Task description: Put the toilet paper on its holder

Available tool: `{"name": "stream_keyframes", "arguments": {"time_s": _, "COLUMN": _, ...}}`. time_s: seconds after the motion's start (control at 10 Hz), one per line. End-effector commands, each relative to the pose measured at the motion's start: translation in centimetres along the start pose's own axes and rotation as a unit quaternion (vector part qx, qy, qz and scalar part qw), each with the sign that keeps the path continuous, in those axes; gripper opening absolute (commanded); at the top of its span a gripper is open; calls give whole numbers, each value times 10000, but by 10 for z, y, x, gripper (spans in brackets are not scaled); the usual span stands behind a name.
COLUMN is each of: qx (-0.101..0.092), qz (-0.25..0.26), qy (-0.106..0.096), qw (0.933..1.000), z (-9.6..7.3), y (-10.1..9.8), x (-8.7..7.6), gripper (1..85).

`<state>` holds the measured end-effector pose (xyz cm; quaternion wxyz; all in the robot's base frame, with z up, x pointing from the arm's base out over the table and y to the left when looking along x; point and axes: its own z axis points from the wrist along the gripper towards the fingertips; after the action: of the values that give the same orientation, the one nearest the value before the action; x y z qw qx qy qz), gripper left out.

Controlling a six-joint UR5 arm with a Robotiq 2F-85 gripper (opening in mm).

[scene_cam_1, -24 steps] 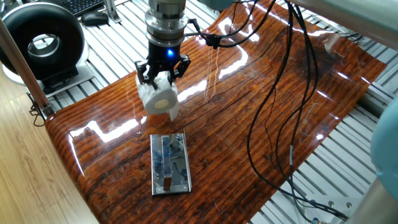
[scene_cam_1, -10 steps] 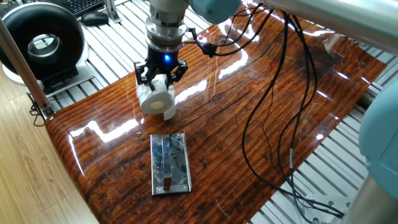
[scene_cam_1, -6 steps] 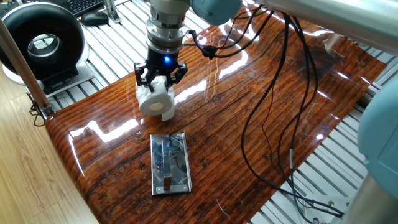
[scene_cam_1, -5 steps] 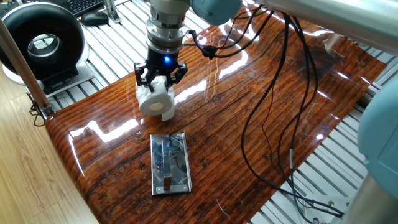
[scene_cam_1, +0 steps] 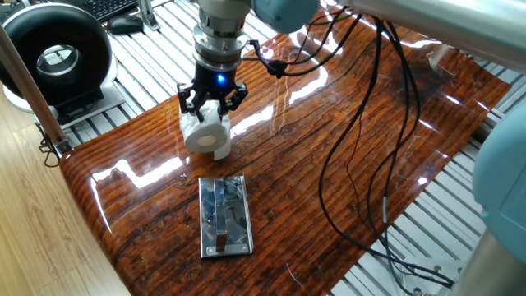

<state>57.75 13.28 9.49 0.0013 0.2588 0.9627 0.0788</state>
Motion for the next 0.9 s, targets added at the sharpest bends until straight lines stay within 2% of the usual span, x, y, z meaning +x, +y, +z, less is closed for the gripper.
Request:
{"name": "stream_keyframes", "arguments": {"time_s": 0.0, "qx": 27, "qz": 69, "qy": 16, "qw": 10000, "z": -4, "y": 3, "x": 7, "gripper": 10}}
{"name": "stream_keyframes", "arguments": {"time_s": 0.4, "qx": 39, "qz": 171, "qy": 80, "qw": 9998, "z": -13, "y": 8, "x": 15, "gripper": 10}}
{"name": "stream_keyframes", "arguments": {"time_s": 0.8, "qx": -25, "qz": 163, "qy": 2, "qw": 9999, "z": -12, "y": 13, "x": 15, "gripper": 10}}
